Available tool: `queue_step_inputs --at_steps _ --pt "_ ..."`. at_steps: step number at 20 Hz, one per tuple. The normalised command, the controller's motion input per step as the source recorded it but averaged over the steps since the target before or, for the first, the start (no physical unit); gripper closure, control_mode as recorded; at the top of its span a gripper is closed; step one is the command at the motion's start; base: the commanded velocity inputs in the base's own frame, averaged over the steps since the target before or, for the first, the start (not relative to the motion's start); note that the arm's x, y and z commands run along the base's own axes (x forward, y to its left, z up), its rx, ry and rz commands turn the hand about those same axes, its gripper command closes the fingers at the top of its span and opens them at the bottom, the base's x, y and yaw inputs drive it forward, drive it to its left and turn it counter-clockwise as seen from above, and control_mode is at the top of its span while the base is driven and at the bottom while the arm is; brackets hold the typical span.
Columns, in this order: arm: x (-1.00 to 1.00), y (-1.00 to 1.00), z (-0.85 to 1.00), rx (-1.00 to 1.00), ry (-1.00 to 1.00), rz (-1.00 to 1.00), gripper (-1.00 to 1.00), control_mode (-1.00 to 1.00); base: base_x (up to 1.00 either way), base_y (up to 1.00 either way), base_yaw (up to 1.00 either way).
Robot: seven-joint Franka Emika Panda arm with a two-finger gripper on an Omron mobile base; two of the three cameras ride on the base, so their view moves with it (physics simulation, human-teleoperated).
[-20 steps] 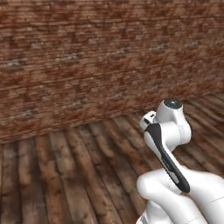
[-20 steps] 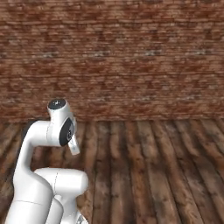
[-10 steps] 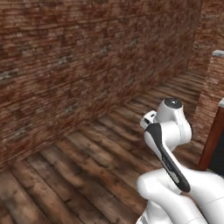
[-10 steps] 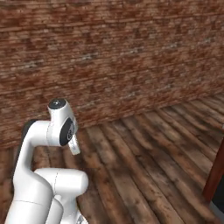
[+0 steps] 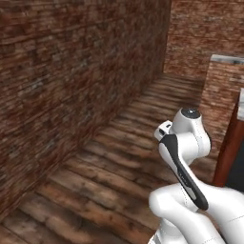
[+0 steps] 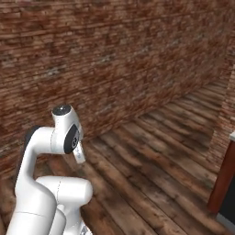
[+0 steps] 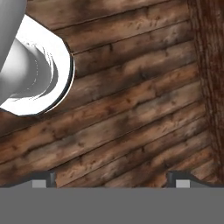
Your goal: Organize the utensils by type. Pick up the wooden spoons from the counter and place them in the open cabinet. Then pick up the metallic utensils from the counter and place them in the open drawer.
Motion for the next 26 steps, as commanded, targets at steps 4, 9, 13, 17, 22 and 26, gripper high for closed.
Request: queue_step_inputs --at_steps 4,9,13,17,22,26 --pt "0.0 0.0 0.0 0.0 0.0 0.0 -1.0 1.0 1.0 0.48 -0.46" --pt "0.0 0.0 0.0 0.0 0.0 0.0 -1.0 1.0 1.0 0.48 -0.47" --pt "0.0 0.0 0.0 0.0 0.0 0.0 -1.0 1.0 1.0 0.5 -0.47" --pt "0.0 0.0 0.0 0.0 0.0 0.0 -1.0 1.0 1.0 0.55 -0.44" --pt "0.0 0.0 0.0 0.0 0.0 0.0 -1.0 1.0 1.0 0.65 -0.41" --pt "0.0 0.0 0.0 0.0 0.0 0.0 -1.0 1.0 1.0 0.64 -0.35"
